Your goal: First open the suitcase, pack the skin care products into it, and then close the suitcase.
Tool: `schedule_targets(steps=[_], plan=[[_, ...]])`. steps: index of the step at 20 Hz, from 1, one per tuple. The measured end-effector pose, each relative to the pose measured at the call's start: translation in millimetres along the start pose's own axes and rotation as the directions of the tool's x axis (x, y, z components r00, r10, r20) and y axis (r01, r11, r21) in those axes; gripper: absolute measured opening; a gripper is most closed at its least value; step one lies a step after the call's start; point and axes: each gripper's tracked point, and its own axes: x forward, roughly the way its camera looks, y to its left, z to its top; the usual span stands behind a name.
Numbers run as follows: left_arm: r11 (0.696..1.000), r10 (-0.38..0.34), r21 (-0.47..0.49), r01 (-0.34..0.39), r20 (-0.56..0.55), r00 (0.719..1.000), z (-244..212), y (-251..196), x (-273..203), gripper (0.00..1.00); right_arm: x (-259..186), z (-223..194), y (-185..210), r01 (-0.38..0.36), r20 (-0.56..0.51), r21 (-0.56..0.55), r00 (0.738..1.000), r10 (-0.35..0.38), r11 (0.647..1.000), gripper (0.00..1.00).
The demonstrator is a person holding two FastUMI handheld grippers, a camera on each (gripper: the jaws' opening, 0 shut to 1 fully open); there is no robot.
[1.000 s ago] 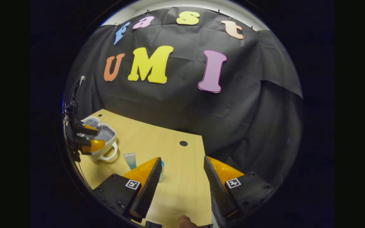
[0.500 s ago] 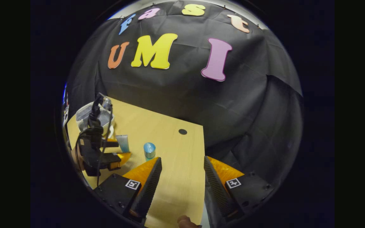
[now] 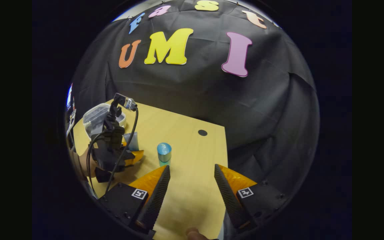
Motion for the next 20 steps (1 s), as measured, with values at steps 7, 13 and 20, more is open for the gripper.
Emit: schedule_targets(steps=[7,13,20], plan=[[1.0,0.004,-0.026,-0.003,0.025,1.0,35,18,-76,0.4,51,-2,54,-0.084,-0.017,0.086,0.996,0.086,0.993,0.8],[0.995,0.09,-0.044,-0.089,0.018,0.996,42,55,-150,0.4,116,-23,62,-0.052,-0.07,0.188,0.995,0.066,0.981,0.8],[0.986,0.159,-0.055,-0.159,-0.007,0.987,30,101,-212,0.4,140,-37,67,-0.023,-0.115,0.22,0.992,0.05,0.975,0.4]])
